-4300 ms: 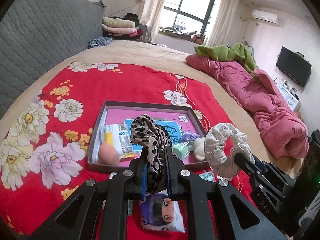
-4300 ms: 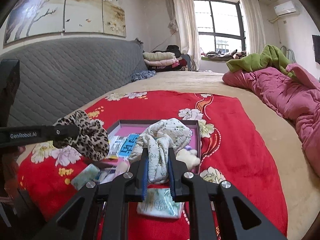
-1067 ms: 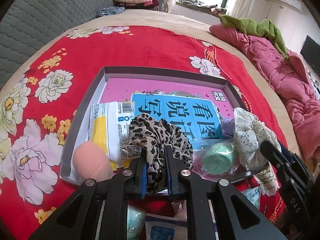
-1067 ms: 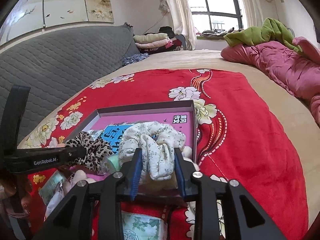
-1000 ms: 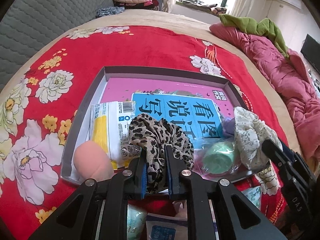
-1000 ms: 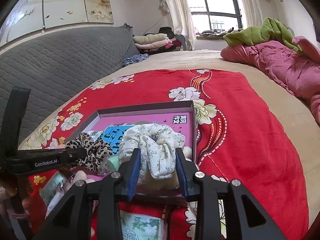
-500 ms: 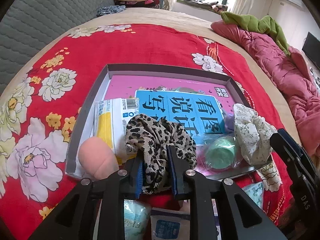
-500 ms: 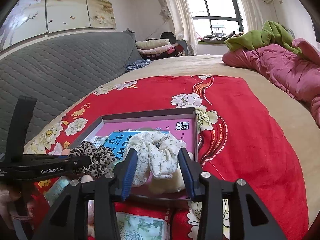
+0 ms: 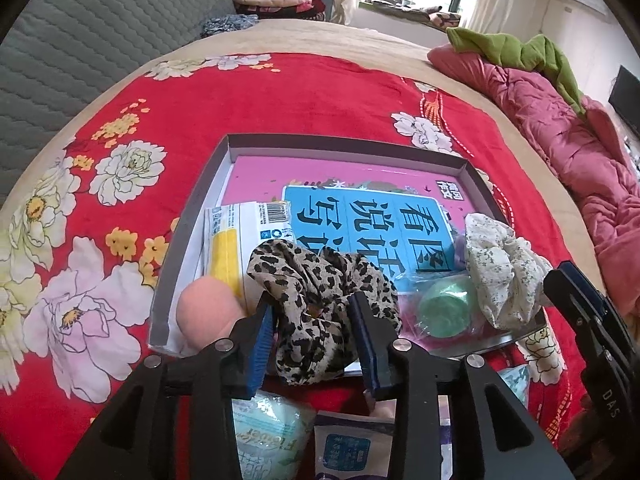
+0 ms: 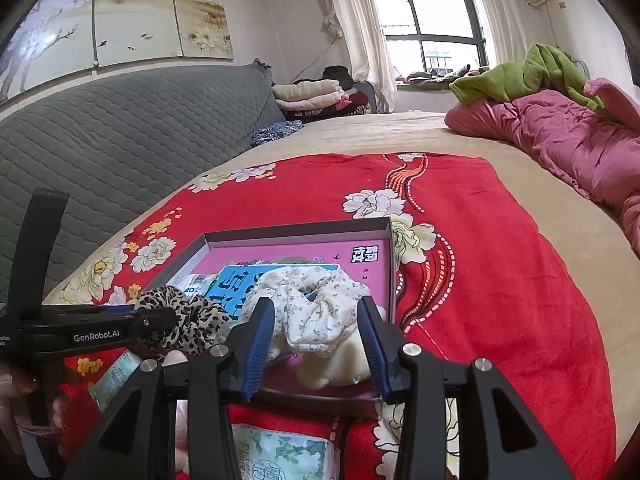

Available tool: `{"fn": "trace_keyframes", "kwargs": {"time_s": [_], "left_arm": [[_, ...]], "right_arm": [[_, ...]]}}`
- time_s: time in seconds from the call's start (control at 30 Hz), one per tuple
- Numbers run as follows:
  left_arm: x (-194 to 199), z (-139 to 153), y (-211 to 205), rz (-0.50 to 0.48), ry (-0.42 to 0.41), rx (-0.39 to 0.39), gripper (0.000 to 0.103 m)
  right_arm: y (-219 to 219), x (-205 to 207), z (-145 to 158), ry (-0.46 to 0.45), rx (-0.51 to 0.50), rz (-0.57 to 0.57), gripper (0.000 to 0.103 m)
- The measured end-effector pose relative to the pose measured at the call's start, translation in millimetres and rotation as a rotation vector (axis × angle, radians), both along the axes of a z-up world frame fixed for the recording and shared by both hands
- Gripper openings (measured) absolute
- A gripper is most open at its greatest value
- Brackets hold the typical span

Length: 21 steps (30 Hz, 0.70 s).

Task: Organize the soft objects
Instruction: 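Release the white scrunchie into the box with the right tool while the left tool releases the leopard scrunchie, then withdraw both open tools from the box toward the items beside it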

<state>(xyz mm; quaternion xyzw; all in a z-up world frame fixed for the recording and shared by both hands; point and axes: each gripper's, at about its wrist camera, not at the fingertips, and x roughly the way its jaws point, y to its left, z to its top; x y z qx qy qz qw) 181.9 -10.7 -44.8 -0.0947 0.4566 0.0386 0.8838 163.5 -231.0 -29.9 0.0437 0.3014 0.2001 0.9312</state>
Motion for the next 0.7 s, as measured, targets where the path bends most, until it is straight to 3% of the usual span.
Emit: {"fn": "trace_keyframes", "kwargs": {"time_s": [0.1,0.2,0.47,0.7], "left_arm": [[-1,2,3,0.008,-0.002,-0.002,0.049],[-3,5,7,0.019,-0.011,0.001,0.050],[-8,14,16,0.041,-0.029,-0.004,0.052],[-16,24,24,0.057,-0.052,-0.041,0.060]], "right_arm": [[0,-1,1,-0.006,-0.002,0.000,0.044],[0,-1,2,-0.008,-0.003,0.000,0.049],[0,-2,5,-0.020,-0.003,-0.005,0.050],[-1,-4,8,-0.030,-0.002,-0.005,0.054]]}}
